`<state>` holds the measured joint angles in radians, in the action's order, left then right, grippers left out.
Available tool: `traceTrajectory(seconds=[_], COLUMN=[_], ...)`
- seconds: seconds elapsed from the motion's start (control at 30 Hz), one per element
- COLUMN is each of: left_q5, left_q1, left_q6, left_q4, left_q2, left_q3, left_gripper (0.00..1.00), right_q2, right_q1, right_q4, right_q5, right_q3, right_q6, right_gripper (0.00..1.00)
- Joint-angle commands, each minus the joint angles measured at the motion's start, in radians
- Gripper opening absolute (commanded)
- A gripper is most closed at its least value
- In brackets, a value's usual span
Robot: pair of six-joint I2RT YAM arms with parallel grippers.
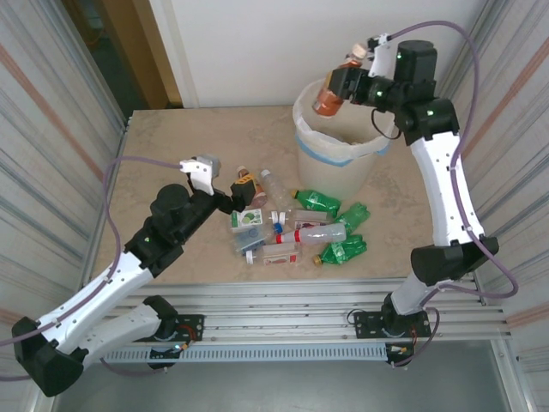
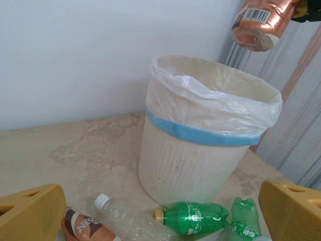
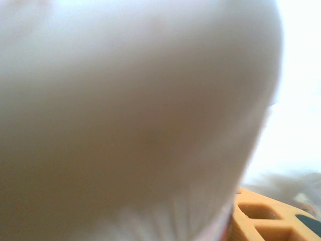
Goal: Put the plastic bottles in the bin
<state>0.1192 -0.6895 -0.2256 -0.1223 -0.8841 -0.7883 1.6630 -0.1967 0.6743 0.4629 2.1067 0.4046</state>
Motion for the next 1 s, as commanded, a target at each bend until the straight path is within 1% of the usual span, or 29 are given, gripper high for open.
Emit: traceTrajectory(seconds=[0.0,0.1,0.23,0.4,0.57,0.8,0.9,0.97], left_q5=[0.044,0.057,0.069,0.073,0.082,0.115,0.119,0.126], left_q1=[-0.004,-0.004,-0.002,0.003,0.009,0.024,0.030,0.033], left_q6=[-0.016,-0.022,-0.028,-0.037,-0.054,-0.094,-0.101,-0.106], left_q4=[0.011,0.016,0.020,0.026,0.039,0.094,0.107,0.118], left_q2=[0.025,0.032,0.037,0.034,0.033,0.023,0.015,0.007], left_q3=[0.010,0.014,0.020,0.021,0.020,0.001,-0.005,-0.011], left_gripper=[0.99,0.99,0.99,0.99,0.99,0.99,0.99,0.99], right_q2=[0.085,0.156,0.246,0.316,0.368,0.436,0.456,0.465], right_q1=[0.039,0.060,0.063,0.060,0.051,0.020,0.004,0.000], right_q4=[0.132,0.211,0.304,0.339,0.360,0.406,0.421,0.427], right_q5=[-0.036,-0.080,-0.149,-0.167,-0.188,-0.239,-0.263,-0.267], right_q3=[0.075,0.148,0.217,0.221,0.229,0.250,0.265,0.280], right_q6=[-0.053,-0.092,-0.138,-0.158,-0.175,-0.203,-0.214,-0.216], right_gripper=[0.40,0.40,0.40,0.40,0.43,0.46,0.51,0.58])
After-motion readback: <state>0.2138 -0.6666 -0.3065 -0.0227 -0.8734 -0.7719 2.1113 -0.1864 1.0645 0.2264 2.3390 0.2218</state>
